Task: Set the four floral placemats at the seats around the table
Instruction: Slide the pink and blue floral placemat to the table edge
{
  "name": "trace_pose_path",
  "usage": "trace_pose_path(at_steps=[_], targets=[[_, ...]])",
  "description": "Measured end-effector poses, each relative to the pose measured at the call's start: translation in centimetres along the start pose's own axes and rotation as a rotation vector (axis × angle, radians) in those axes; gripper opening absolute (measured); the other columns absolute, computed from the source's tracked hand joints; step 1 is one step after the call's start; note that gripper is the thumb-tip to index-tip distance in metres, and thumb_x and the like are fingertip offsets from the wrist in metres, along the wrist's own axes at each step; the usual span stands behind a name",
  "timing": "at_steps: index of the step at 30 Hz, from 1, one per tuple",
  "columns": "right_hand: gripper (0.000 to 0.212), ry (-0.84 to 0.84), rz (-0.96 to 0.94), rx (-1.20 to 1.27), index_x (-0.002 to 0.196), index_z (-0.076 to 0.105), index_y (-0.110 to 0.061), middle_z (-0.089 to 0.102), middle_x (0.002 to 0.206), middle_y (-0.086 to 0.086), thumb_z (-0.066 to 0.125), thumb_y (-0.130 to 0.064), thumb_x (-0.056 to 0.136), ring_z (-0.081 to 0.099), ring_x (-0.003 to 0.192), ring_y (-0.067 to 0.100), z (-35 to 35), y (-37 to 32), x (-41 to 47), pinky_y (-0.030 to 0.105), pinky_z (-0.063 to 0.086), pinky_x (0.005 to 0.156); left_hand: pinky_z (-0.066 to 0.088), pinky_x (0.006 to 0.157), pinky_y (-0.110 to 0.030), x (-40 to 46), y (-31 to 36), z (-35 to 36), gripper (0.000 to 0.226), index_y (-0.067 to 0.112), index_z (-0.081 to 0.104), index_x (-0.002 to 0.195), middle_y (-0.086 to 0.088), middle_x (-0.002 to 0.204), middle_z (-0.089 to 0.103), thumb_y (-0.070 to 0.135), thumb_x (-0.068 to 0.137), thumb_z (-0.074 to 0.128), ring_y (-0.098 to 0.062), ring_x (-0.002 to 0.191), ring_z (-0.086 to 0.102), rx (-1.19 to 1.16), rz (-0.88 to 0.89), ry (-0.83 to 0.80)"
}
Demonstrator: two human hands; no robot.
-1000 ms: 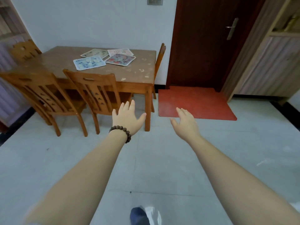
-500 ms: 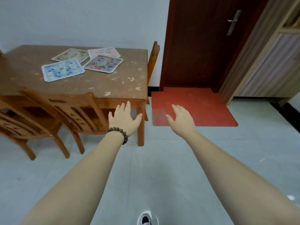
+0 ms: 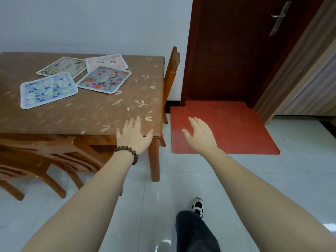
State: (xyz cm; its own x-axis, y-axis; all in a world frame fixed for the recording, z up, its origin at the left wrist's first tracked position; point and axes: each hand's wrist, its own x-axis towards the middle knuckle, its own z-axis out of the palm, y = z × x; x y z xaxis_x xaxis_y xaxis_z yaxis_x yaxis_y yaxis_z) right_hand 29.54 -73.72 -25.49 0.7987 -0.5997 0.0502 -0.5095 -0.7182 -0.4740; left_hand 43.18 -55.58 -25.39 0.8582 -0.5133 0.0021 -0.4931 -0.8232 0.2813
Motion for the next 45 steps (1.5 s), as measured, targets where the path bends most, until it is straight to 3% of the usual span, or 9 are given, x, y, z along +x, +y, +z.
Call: trace_pose_path(at_steps=[12,20,30,38,45], targets=[[0.059,-0.098,-0.220,-0.048,0.147,0.029,-0.016,0.028,0.155,0.008,0.045,-0.039,0.095,0.018,0.144,0.022,-3.1,6.1,27.9,0.042,0.017,0.118,0.006,0.113,-0.050,24.4,10.4,1.6,0.077,0.026,0.012,0.148,-0.001,0.157,0.015,0.066,0.085,0.029,-0.018,0.143,0.007,-0.014,-0.163,0.069],[0.059,-0.133,-0.336,-0.031,0.147,0.030,-0.013,0.030,0.153,0.011,0.047,-0.038,0.095,0.021,0.143,0.026,-3.4,6.3,41.8,0.040,0.019,0.117,0.007,0.113,-0.051,35.1,12.0,2.5,0.076,0.026,0.012,0.149,0.000,0.157,0.012,0.066,0.086,0.028,-0.019,0.143,0.009,0.039,-0.260,0.110],[0.059,-0.231,-0.507,-0.062,0.148,0.026,-0.018,0.025,0.156,0.006,0.043,-0.042,0.096,0.015,0.145,0.023,2.3,4.2,59.6,0.043,0.015,0.118,0.010,0.114,-0.051,48.1,8.7,6.0,0.079,0.023,0.012,0.149,-0.002,0.157,0.015,0.067,0.086,0.028,-0.019,0.143,0.009,0.044,-0.414,0.129],[0.058,-0.379,-0.766,-0.157,0.147,0.029,-0.017,0.027,0.155,0.009,0.044,-0.040,0.096,0.017,0.144,0.025,7.6,-2.8,74.0,0.044,0.015,0.118,0.010,0.113,-0.054,58.7,3.5,4.6,0.079,0.021,0.012,0.149,-0.005,0.157,0.012,0.066,0.086,0.028,-0.022,0.143,0.009,0.015,-0.654,0.166],[0.057,-0.479,-0.942,-0.130,0.147,0.031,-0.018,0.029,0.154,0.007,0.043,-0.041,0.096,0.020,0.143,0.024,11.5,-9.1,78.8,0.044,0.017,0.117,0.012,0.112,-0.054,61.1,0.5,3.7,0.078,0.021,0.012,0.149,-0.005,0.157,0.014,0.063,0.087,0.032,-0.024,0.142,0.012,0.026,-0.853,0.193]])
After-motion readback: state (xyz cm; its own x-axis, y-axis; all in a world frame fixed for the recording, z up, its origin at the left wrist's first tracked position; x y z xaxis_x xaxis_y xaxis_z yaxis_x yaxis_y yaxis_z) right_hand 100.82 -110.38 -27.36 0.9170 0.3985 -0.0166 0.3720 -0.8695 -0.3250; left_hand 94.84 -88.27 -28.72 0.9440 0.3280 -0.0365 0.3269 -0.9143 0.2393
